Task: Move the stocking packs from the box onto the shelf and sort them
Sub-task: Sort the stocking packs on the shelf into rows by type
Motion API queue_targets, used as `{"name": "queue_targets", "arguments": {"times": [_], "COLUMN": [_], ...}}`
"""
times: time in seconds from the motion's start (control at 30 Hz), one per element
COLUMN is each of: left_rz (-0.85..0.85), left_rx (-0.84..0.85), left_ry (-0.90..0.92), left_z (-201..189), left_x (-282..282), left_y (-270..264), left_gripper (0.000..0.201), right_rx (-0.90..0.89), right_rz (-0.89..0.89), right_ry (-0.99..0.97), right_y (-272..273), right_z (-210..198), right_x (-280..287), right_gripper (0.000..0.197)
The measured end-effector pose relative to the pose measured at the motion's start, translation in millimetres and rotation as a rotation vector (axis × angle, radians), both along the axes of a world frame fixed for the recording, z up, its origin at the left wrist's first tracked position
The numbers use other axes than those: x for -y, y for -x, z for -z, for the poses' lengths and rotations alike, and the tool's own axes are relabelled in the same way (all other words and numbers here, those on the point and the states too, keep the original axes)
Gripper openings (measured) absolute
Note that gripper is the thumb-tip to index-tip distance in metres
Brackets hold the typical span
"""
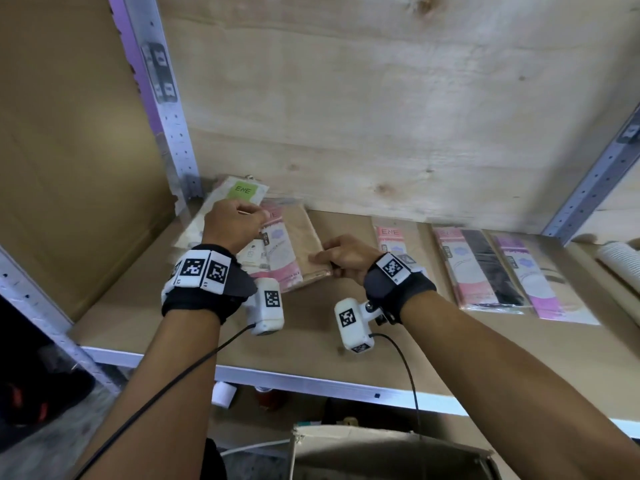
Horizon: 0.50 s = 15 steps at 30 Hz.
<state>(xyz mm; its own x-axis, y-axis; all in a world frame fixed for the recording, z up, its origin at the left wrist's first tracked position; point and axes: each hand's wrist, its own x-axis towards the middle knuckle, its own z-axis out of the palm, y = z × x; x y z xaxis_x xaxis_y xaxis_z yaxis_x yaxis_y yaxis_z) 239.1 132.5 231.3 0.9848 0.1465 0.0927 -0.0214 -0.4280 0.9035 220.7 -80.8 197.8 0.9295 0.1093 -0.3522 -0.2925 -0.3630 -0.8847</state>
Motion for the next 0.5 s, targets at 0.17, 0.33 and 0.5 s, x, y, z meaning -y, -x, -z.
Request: {"name": "queue_targets", "arguments": {"times": [0.17,0.33,0.5], "left_rz": [-0.024,0.092,0.213], "left_rx": [0.069,0.114,0.183], "left_ry": [-0.090,-0.071,-0.059], "left_z": [5,6,11], "left_x": [21,63,107], "left_y": [1,0,1], "left_gripper": [0.021,0.064,0.031], "right_rx": [0.091,0.070,0.094], "right_rz": [0.045,0.021,0.047], "right_ry": [-0.047,-0.214,-0.240], "right_y": [49,95,123], "right_z": [-17,-25,-14], "right_x": [60,122,163], "right_gripper": [0.012,0.014,0.034]}}
